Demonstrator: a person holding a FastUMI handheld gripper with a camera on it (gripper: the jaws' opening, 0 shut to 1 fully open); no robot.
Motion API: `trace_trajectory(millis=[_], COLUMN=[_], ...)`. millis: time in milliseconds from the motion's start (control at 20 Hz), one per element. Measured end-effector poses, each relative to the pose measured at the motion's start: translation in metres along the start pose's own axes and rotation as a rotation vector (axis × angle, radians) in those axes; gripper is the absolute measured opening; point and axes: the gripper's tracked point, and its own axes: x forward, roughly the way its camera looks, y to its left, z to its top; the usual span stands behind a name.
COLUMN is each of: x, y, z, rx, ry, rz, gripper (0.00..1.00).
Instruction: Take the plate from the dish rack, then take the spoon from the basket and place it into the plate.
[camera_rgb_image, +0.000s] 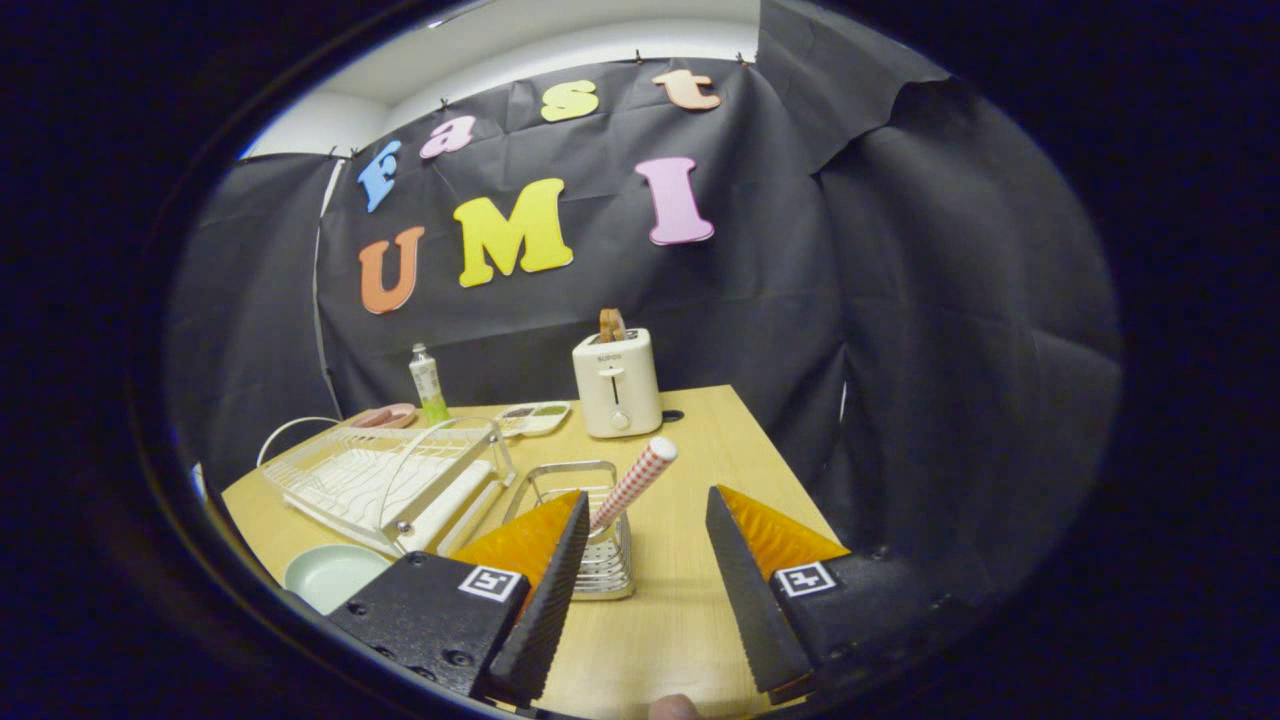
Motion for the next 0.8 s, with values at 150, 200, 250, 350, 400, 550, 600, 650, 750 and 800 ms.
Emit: trace_trajectory(millis=[150,200,250,350,400,550,600,650,750,800], x=[0.018,0.022,0.024,0.026,0.025,0.022,0.021,0.020,0.015,0.008], y=[0.008,0.011,0.013,0.016,0.021,0.033,0.034,0.031,0.031,0.033], z=[-0.001,-0.002,-0.002,0.000,0.002,0.006,0.009,0.015,0.024,0.028], rx=[0.000,-0.001,-0.003,0.000,0.010,0.048,0.059,0.056,0.060,0.060], ry=[0.021,0.025,0.031,0.031,0.032,0.053,0.050,0.041,0.019,0.012], rz=[0.042,0.056,0.065,0.078,0.101,0.169,0.175,0.143,0.137,0.130], gripper=[0.66,0.60,0.55,0.44,0.36,0.24,0.19,0.17,0.12,0.11])
